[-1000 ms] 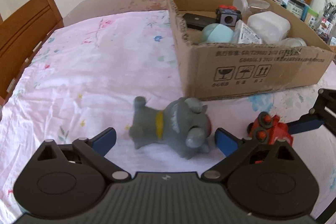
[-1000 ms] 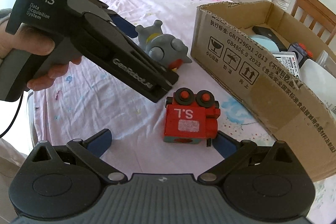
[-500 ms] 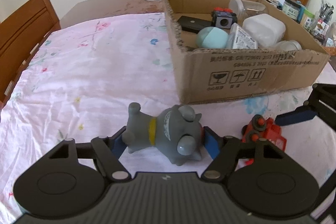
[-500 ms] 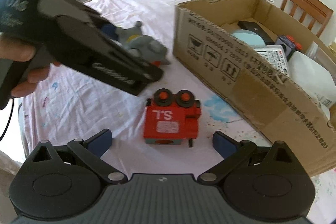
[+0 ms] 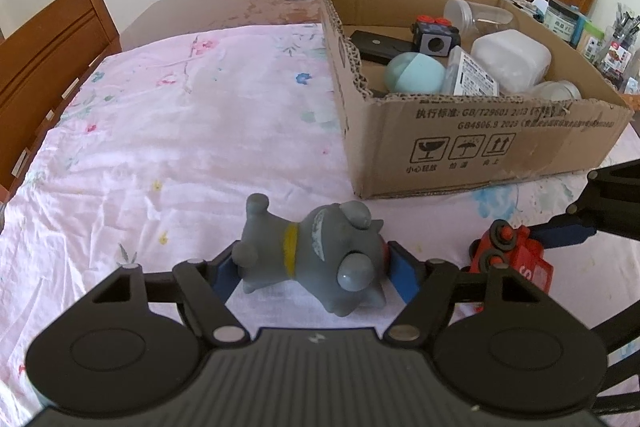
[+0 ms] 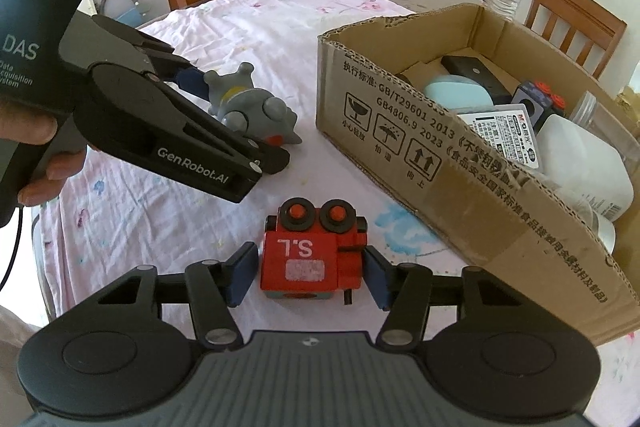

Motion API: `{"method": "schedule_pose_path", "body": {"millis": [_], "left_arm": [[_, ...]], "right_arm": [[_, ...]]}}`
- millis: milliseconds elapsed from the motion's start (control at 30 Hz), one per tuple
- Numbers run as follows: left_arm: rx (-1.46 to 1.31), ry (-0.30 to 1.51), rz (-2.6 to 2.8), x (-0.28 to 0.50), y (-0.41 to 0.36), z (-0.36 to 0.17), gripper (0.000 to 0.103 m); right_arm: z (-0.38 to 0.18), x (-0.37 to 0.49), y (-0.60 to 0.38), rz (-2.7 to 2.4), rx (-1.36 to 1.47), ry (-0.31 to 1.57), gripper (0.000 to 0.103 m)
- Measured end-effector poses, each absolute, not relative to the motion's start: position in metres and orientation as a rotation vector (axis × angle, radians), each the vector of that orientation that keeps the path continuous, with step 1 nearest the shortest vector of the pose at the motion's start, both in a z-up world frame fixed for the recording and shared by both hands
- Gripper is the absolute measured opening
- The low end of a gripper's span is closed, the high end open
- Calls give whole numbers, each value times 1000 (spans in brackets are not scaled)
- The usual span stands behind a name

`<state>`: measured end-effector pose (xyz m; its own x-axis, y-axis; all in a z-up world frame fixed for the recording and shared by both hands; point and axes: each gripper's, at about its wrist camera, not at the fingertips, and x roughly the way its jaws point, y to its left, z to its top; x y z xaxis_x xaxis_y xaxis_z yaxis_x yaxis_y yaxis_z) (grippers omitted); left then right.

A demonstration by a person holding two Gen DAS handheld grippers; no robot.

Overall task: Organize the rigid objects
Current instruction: 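Grasp the grey toy dog with the left gripper while right grasps the red S.L car, then carry both toys over the box and open the right gripper to drop the red car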

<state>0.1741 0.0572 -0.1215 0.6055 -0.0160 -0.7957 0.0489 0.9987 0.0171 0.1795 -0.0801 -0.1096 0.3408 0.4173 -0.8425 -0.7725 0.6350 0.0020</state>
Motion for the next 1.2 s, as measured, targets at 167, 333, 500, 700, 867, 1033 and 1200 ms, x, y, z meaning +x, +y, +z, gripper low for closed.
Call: {"method": "schedule_pose_path", "body": {"millis": [167,333,500,700,867,1033,1200], "left_arm": [[58,927,-69,175,59,-119,73],[97,926,-109,172,61,-113,72],[125,934,-160,168,64,-101,72],[156,925,-233,163,66,-76,72],[178,897,-280,162,66,-51,72],[180,864,-303,164,67,-35,72],[171,847,-299,168,73,-27,72]], "right_arm": [[-108,180,-79,787,-442,956,56],[-103,175,-84,765,-455,963,56],[-91,172,-94,747,-439,966,56],[-72,170,-108,718,-419,960,56],[-39,174,-122,706,-373,920,56],[-10,192,-127,688,-331,854,56],[-3,228,-119,655,-328,790,56]]}}
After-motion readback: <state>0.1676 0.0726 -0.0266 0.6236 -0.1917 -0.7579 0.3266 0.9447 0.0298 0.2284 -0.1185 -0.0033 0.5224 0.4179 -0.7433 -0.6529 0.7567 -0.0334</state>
